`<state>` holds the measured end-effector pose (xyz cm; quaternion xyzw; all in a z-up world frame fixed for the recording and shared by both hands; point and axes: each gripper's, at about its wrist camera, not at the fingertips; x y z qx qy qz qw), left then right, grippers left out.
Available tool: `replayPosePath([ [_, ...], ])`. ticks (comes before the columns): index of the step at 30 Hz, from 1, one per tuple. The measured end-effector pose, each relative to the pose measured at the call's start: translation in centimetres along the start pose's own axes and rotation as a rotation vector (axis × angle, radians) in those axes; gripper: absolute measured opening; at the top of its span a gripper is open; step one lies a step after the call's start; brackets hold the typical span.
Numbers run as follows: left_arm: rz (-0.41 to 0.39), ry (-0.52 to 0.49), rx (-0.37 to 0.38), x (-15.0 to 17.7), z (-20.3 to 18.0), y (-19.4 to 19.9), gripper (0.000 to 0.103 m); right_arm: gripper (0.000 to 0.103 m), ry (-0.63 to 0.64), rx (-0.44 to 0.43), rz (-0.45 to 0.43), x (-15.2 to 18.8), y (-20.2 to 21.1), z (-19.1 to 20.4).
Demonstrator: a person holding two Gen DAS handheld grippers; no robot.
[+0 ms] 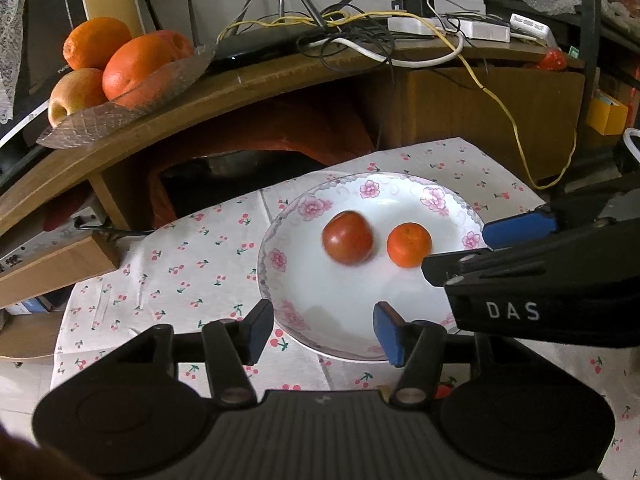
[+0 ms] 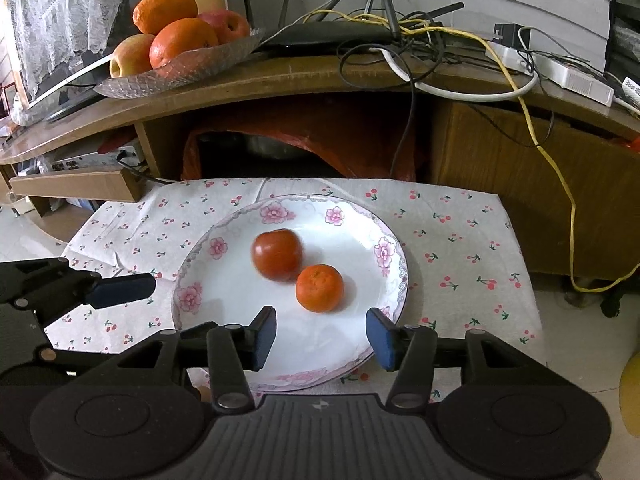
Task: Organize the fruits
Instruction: 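Open both tools to drop the tomato and orange into the bowl, then withdraw the left tool while the right tool grasps another orange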
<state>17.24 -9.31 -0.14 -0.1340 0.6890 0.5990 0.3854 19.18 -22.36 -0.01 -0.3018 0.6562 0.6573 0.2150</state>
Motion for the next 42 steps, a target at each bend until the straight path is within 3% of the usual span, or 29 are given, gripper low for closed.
replayPosePath([
  [21, 0.001, 0.016, -0.021, 2.1, 1.4, 3.1, 0.067, 0.053, 0.043, -0.046, -0.007, 1.4, 2.7, 1.3],
  [32, 0.035, 0.058, -0.028, 5.9, 4.4, 5.5, 0.068, 0.055, 0.122, -0.110, 0.076, 4.7, 3.3, 2.9],
  [42, 0.041, 0.019, 0.074, 7.2, 4.8, 4.4, 0.068, 0.056, 0.197, -0.175, 0.144, 6.4, 2.3, 5.7],
])
Point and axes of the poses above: each gripper's, at about its wrist camera, not at the fingertips, and y roughly against the way its jaws point, z to its left, x to its underside, and after that the axes turned 9 degrees about x, right-handed
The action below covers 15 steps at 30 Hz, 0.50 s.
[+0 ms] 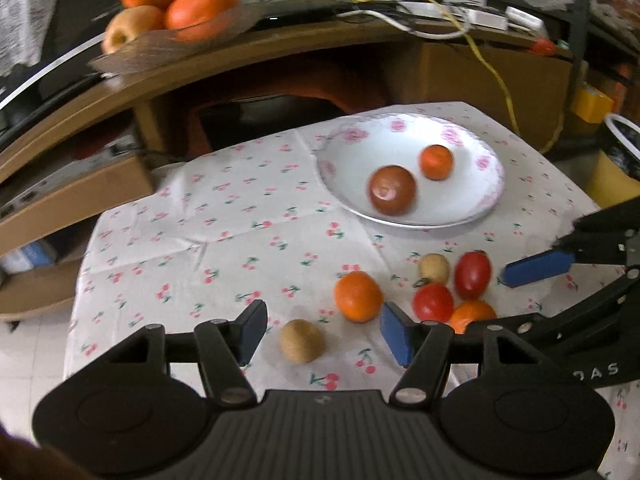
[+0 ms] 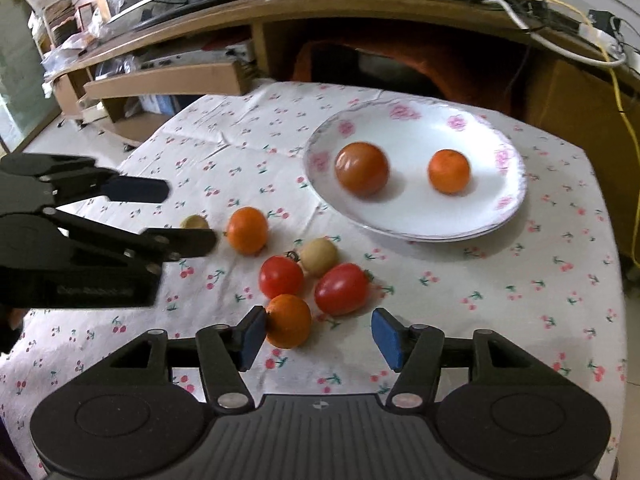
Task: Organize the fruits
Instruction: 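Withdraw the left tool while the right tool grasps another orange, then grasp the brown kiwi with the left tool while the right tool holds the orange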
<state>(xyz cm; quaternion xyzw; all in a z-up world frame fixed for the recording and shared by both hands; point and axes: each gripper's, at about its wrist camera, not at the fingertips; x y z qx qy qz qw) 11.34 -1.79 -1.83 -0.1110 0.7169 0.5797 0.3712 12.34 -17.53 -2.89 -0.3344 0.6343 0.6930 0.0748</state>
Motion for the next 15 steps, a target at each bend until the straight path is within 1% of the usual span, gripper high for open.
replayPosePath([
  [3, 0.003, -0.040, 0.022, 0.0, -0.2, -1.1, 0.068, 0.054, 0.009, -0.014, 0.009, 0.1, -0.4, 0.3],
  [6, 0.012, -0.053, 0.025, 0.1, -0.2, -2.1, 0.068, 0.050, 0.022, -0.022, 0.012, 0.1, -0.6, 0.4],
  [8, 0.021, -0.057, 0.025, 0.3, 0.0, -2.2, 0.068, 0.039, 0.016, -0.037, 0.014, 0.0, -0.5, 0.3],
  [9, 0.020, -0.054, 0.028, 0.4, 0.0, -2.1, 0.068, 0.037, 0.012, -0.049, 0.014, 0.0, -0.5, 0.3],
  [11, 0.013, -0.056, 0.032, 0.6, 0.2, -1.7, 0.068, 0.027, 0.017, -0.070, 0.022, 0.0, -0.6, 0.4],
  [12, 0.011, -0.057, 0.032, 0.8, 0.4, -1.6, 0.068, 0.024, 0.019, -0.076, 0.025, 0.0, -0.5, 0.4],
  [15, 0.013, -0.041, 0.025, 1.0, 1.0, -1.9, 0.068, 0.024, 0.023, -0.072, 0.019, 0.2, -0.4, 0.6],
])
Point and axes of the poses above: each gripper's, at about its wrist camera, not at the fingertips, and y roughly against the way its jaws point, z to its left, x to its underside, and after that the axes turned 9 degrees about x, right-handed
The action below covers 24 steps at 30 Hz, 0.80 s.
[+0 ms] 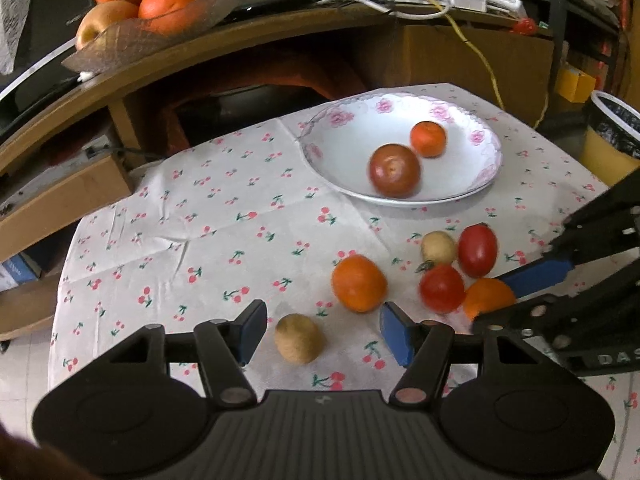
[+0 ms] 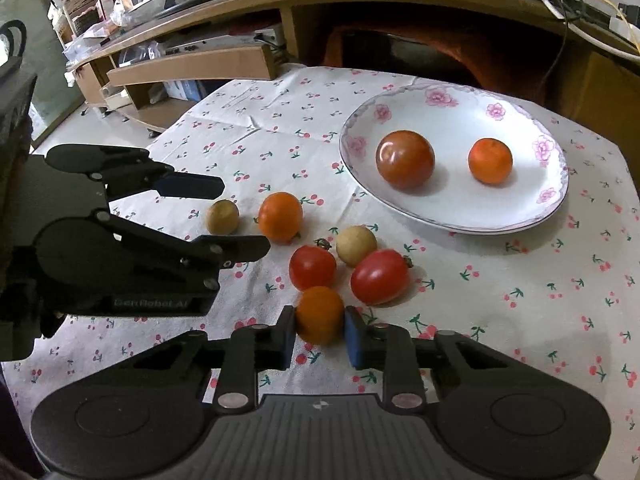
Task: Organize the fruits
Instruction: 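Grasp the brown kiwi with the left tool while the right tool holds the orange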
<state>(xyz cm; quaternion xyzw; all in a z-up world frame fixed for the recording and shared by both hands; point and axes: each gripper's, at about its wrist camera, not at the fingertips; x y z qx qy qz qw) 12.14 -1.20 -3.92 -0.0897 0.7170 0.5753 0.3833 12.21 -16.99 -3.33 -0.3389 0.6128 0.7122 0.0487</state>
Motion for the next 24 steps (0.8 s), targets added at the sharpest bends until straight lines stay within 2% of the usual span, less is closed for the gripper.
replayPosePath([
  [3, 0.010, 0.010, 0.002, 0.2, 0.2, -0.4, 0.065, 0.024, -0.006, -0.003, 0.002, -0.1, 0.0, -0.2],
  [8, 0.012, 0.044, 0.015, 0.5, 0.5, -0.4, 0.044, 0.024, -0.010, -0.009, 0.000, 0.0, 0.0, -0.3],
  [10, 0.012, 0.068, 0.036, 0.5, 0.7, -0.3, 0.031, 0.024, -0.011, -0.009, 0.000, 0.0, 0.1, -0.4],
  [18, 0.044, 0.084, 0.064, 1.5, -0.1, 1.4, 0.030, 0.024, -0.011, -0.002, -0.004, 0.9, 1.3, -0.8],
  [24, 0.052, 0.071, 0.118, 3.4, -2.4, 3.6, 0.030, 0.024, 0.038, 0.011, 0.023, 2.6, 2.7, 0.6],
])
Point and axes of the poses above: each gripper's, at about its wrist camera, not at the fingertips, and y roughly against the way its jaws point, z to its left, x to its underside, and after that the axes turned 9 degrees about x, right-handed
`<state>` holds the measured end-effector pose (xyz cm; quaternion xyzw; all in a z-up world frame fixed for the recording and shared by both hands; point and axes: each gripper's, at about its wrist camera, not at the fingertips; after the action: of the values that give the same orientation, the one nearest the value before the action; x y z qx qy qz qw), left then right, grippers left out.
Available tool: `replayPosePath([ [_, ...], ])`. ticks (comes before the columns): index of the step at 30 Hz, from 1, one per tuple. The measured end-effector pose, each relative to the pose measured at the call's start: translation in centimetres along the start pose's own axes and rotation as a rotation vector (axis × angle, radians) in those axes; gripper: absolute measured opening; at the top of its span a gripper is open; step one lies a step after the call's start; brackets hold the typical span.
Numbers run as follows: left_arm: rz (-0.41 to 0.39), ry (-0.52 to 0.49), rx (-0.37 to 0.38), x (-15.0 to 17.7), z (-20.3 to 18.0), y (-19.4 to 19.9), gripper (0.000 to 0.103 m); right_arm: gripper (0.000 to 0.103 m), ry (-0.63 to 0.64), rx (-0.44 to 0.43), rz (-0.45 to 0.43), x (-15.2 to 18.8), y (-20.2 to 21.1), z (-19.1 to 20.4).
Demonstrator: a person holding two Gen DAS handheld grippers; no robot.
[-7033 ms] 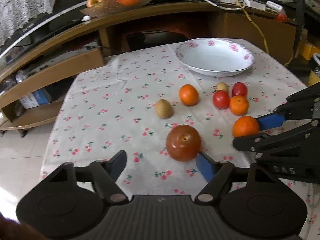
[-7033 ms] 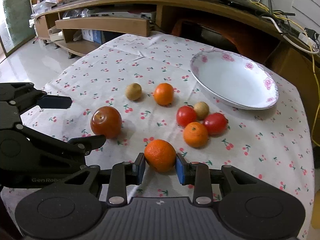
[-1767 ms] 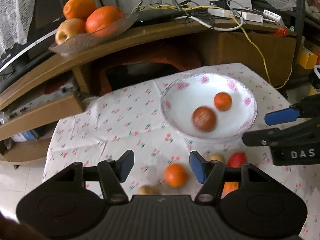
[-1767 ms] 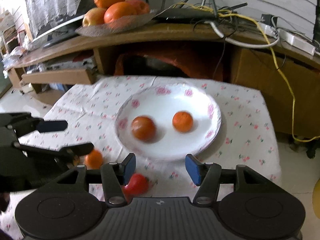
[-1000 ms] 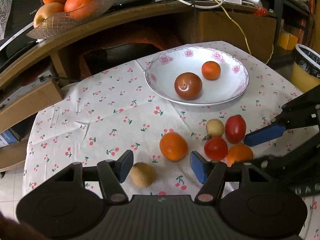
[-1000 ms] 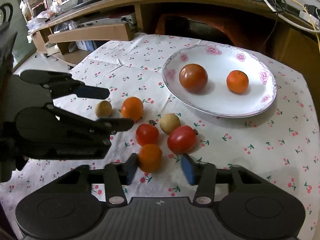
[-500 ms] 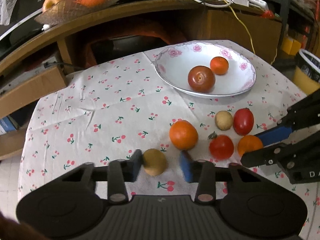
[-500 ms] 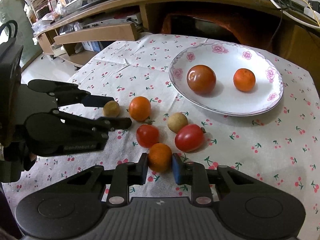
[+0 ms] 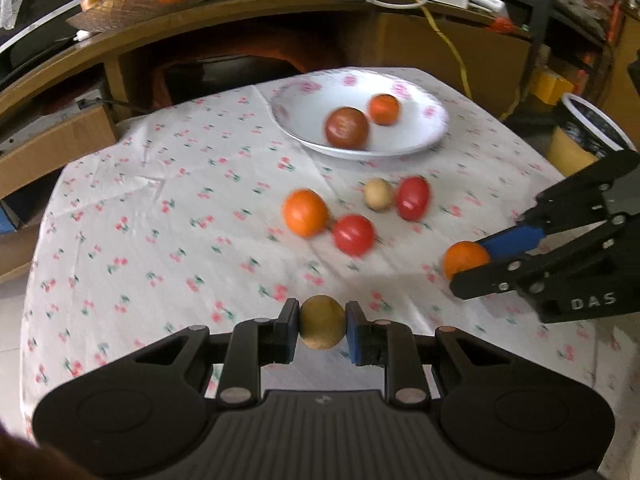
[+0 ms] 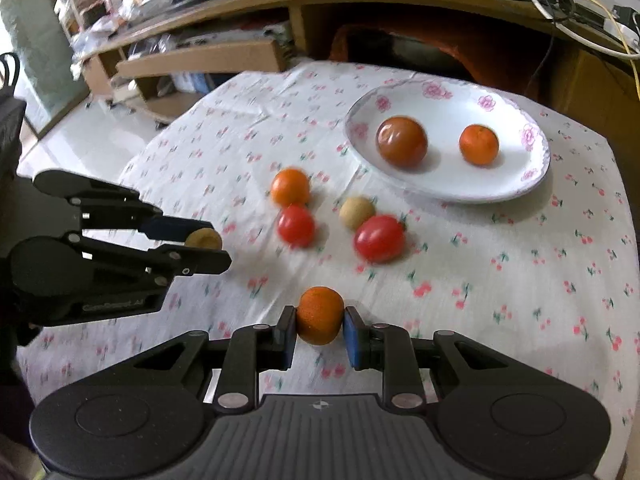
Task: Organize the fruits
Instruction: 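Grasp the brown kiwi with the left tool while the right tool holds the orange, then carry the kiwi and orange in both tools over the white bowl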
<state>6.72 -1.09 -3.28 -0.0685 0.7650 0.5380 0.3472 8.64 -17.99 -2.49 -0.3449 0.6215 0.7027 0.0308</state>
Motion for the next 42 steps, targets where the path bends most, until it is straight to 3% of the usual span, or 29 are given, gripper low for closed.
replayPosePath([
  [11, 0.004, -0.046, -0.023, 1.1, -1.2, -0.2, 0.032, 0.028, 0.037, 0.031, -0.013, 0.5, -0.1, 0.6],
  [16, 0.011, -0.048, -0.035, 1.3, -1.3, -0.1, 0.044, 0.038, 0.027, 0.039, -0.024, 0.5, 0.1, 0.3],
  [25, 0.010, -0.029, -0.050, 2.0, -1.2, 0.5, 0.052, 0.038, 0.035, 0.034, -0.030, 0.3, 0.1, 0.8],
  [27, 0.005, -0.023, -0.053, 2.1, -1.2, 0.6, 0.052, 0.038, 0.031, 0.027, -0.020, 0.3, -0.1, 0.8],
  [30, 0.006, -0.004, -0.034, 1.9, -1.1, 0.5, 0.039, 0.025, 0.012, 0.029, -0.009, 0.2, -0.2, 0.6],
  [32, 0.009, 0.004, -0.026, 1.7, -1.1, 0.5, 0.030, 0.024, -0.003, 0.019, -0.009, 0.1, -0.1, 0.4],
  [42, -0.011, 0.020, -0.001, -0.1, -1.7, 0.3, 0.030, 0.024, -0.030, 0.010, -0.035, -0.3, 0.6, 0.0],
])
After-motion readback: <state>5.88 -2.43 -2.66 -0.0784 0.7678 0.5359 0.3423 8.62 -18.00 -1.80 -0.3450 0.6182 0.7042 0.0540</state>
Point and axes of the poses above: each gripper's, at about its wrist camera, not at the fingertips, and y roughly against the way its jaws point, z to its left, x to its underside, and after that the axes turned 9 degrees about x, right-handed
